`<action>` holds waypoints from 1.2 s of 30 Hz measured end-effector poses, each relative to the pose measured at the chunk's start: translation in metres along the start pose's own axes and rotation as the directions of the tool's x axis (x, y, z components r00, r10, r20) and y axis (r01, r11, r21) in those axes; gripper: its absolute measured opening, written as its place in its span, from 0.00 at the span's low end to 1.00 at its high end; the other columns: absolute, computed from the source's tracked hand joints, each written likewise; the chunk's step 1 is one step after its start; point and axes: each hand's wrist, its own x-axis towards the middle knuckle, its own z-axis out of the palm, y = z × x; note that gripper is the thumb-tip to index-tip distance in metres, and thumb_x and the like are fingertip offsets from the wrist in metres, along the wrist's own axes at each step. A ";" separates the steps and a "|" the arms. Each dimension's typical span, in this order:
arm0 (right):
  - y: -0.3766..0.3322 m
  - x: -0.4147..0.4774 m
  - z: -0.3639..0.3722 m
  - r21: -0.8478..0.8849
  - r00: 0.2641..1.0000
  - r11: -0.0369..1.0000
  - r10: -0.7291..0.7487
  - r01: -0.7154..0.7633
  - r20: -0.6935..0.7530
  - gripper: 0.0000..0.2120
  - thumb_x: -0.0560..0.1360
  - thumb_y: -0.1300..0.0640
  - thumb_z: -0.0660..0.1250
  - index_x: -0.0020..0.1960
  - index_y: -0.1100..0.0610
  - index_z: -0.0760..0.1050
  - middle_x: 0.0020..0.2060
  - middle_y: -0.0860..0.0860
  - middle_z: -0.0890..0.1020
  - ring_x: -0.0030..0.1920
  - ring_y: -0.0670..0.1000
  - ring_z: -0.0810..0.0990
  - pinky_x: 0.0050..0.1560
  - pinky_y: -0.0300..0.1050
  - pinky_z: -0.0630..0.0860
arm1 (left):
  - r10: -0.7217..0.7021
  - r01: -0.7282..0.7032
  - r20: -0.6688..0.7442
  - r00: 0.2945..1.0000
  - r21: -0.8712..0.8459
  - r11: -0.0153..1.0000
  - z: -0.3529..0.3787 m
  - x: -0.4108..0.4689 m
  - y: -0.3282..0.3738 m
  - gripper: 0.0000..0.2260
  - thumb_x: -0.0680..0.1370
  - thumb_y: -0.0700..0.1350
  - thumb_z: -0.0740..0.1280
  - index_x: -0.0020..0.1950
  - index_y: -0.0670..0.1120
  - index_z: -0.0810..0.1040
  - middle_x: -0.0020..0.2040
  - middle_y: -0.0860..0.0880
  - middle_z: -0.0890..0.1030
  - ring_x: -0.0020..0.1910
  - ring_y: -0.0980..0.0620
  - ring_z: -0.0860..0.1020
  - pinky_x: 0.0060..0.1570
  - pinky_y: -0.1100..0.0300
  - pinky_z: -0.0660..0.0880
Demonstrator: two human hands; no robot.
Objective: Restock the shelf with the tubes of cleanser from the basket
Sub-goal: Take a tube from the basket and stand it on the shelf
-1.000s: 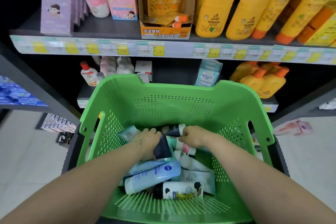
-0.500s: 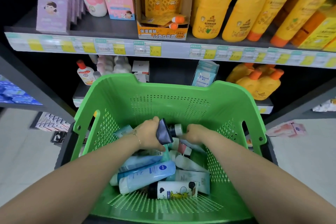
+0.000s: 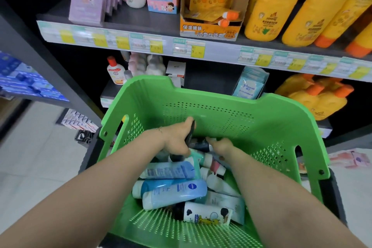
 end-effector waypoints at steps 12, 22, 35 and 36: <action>-0.004 -0.009 -0.007 0.386 0.997 0.921 0.031 -0.056 0.070 0.14 0.67 0.63 0.77 0.44 0.63 0.72 0.32 0.55 0.74 0.25 0.49 0.75 0.36 0.46 0.83 | -0.098 0.060 -0.198 0.975 -0.190 0.980 0.002 0.011 -0.012 0.27 0.78 0.45 0.66 0.75 0.46 0.62 0.58 0.44 0.73 0.54 0.46 0.75 0.49 0.57 0.74; -0.013 -0.027 -0.067 -0.339 0.842 0.940 0.202 -0.023 0.501 0.22 0.70 0.50 0.72 0.60 0.57 0.74 0.47 0.55 0.81 0.40 0.50 0.77 0.44 0.40 0.73 | -0.150 0.103 -0.202 0.968 -0.227 0.969 -0.001 0.011 -0.015 0.32 0.79 0.42 0.65 0.79 0.45 0.53 0.76 0.45 0.62 0.72 0.45 0.66 0.70 0.55 0.65; 0.003 -0.031 -0.038 -0.571 0.926 0.783 -0.016 0.245 0.376 0.30 0.80 0.37 0.55 0.77 0.51 0.57 0.65 0.55 0.74 0.54 0.52 0.77 0.52 0.42 0.72 | -0.178 0.125 -0.261 0.949 -0.208 0.970 -0.001 0.012 -0.019 0.34 0.76 0.43 0.69 0.78 0.42 0.56 0.76 0.43 0.63 0.71 0.45 0.68 0.66 0.58 0.66; 0.002 -0.030 -0.038 -0.546 0.924 0.800 -0.024 0.247 0.383 0.28 0.80 0.41 0.60 0.75 0.51 0.60 0.61 0.54 0.76 0.49 0.50 0.78 0.46 0.41 0.72 | -0.186 0.128 -0.268 0.945 -0.219 0.967 -0.001 0.012 -0.019 0.34 0.76 0.43 0.71 0.77 0.41 0.58 0.74 0.43 0.66 0.67 0.45 0.71 0.63 0.58 0.69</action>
